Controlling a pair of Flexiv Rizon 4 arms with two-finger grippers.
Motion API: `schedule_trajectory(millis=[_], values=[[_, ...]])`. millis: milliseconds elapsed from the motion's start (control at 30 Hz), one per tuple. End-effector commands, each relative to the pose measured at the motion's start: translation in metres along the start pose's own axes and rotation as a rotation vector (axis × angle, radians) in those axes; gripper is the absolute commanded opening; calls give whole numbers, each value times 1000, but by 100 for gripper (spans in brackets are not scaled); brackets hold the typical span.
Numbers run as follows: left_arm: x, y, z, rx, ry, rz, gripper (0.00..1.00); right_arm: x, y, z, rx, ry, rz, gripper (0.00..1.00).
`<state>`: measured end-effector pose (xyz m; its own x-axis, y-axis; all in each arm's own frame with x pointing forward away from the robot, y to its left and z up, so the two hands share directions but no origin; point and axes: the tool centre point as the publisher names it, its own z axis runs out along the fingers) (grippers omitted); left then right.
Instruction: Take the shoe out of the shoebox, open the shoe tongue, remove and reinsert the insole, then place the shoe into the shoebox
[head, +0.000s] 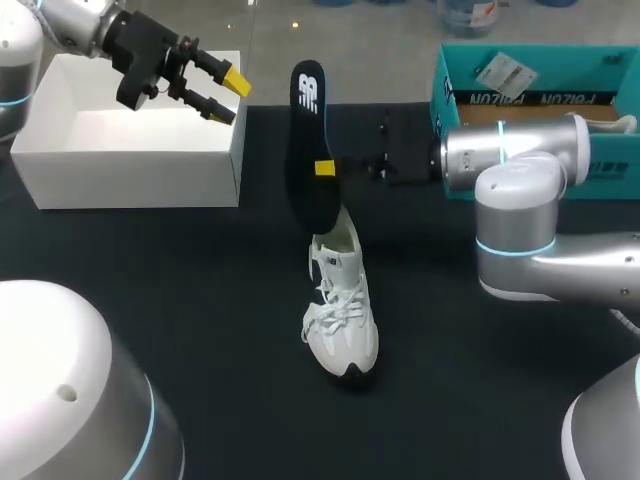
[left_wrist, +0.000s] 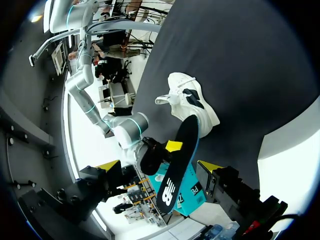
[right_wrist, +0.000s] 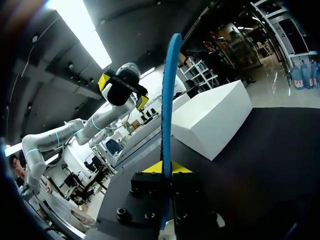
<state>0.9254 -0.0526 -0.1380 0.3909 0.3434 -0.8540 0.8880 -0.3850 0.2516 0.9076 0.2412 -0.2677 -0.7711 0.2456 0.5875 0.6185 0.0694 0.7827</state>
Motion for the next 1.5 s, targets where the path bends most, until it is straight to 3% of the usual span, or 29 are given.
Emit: schedule_trajectory(millis=[33, 367, 667, 967, 1500], values=[[0, 0, 0, 1, 3, 1, 100, -2, -14, 5, -6, -5, 21, 0], [0, 0, 0, 1, 3, 1, 100, 1, -31, -1, 11, -25, 71, 0], [0, 0, 0, 1, 3, 1, 100, 12, -3, -25, -36, -57, -14, 0], [0, 0, 0, 1, 3, 1, 100, 18, 3, -57, 6, -100, -14, 0], [0, 0, 0, 1, 3, 1, 100, 15, 2, -58, 6, -102, -23, 0]])
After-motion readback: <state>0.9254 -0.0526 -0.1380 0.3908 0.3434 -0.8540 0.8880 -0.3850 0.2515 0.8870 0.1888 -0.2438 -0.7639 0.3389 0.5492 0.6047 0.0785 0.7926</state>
